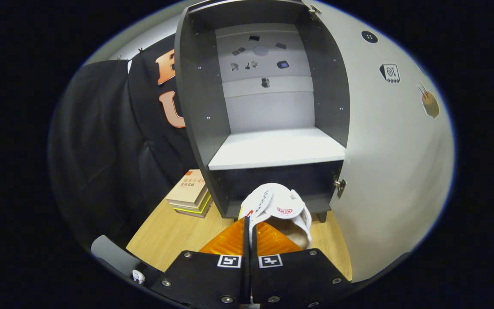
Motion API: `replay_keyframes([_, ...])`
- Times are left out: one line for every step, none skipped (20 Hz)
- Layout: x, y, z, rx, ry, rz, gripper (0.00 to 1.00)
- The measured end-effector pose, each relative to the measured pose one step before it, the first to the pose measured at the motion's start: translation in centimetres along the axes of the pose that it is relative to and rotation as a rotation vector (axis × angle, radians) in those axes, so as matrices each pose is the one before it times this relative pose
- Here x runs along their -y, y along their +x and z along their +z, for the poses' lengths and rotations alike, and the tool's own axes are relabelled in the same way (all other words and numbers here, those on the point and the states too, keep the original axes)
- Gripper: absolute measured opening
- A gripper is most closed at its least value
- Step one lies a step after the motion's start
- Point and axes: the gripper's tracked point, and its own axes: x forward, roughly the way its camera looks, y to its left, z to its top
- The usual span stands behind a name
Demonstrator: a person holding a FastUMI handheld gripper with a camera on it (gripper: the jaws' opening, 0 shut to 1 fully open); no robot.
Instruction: Open the shoe cabinet door, grab the shoes and put them into the shoe cabinet, then close the shoe cabinet door.
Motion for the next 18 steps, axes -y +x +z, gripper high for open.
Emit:
replay_keyframes([-0.553, -0.834, 0.119, 0.01703, -0.01208, 0.00057, 0.01])
replay_keyframes([-0.154, 0.04, 1.185, 0.02382, -0.01067, 0.00102, 0.0])
replay_keyframes([-0.125, 0.281, 1.1, 0.01882, -0.00581, 0.00183, 0.0])
replay_keyframes([0.025, 0.038, 1.219, 0.01953, -0.00623, 0.00268, 0.01])
replay_keyframes([0.143, 0.18, 1.098, 0.01715, -0.00682, 0.00114, 0.01])
replay_keyframes([0.123, 0.212, 1.124, 0.01931, -0.00735, 0.00224, 0.01])
replay_keyframes([0.229, 0.465, 0.956, 0.01268, -0.00922, -0.00008, 0.0])
replay_keyframes([0.158, 0.68, 0.673, 0.00975, -0.00773, 0.00025, 0.0])
replay_keyframes([0.212, 0.711, 0.796, 0.01226, -0.00555, 0.00057, 0.01])
replay_keyframes([0.064, 0.904, 0.875, 0.01168, -0.00604, 0.00093, 0.0])
replay_keyframes([0.115, 1.021, 0.689, 0.00757, -0.00511, 0.00361, 0.01])
replay_keyframes([0.082, 1.19, 0.421, 0.0064, -0.00465, -0.00057, 0.01])
replay_keyframes([0.171, 1.231, 0.5, 0.00564, -0.00357, 0.00006, 0.01])
replay_keyframes([0.264, 1.209, 0.359, 0.00466, -0.00302, -0.00226, 0.01])
replay_keyframes([0.467, 1.28, 0.296, -0.0008, 0.00011, -0.0046, 0.0])
replay_keyframes([0.289, 1.305, 0.154, -0.00463, -0.0005, -0.00267, 0.0])
replay_keyframes([0.344, 1.343, 0.08, -0.00091, 0.00216, -0.00685, 0.0])
replay_keyframes([0.264, 1.535, 0.066, -0.00233, 0.0063, -0.00453, 0.01])
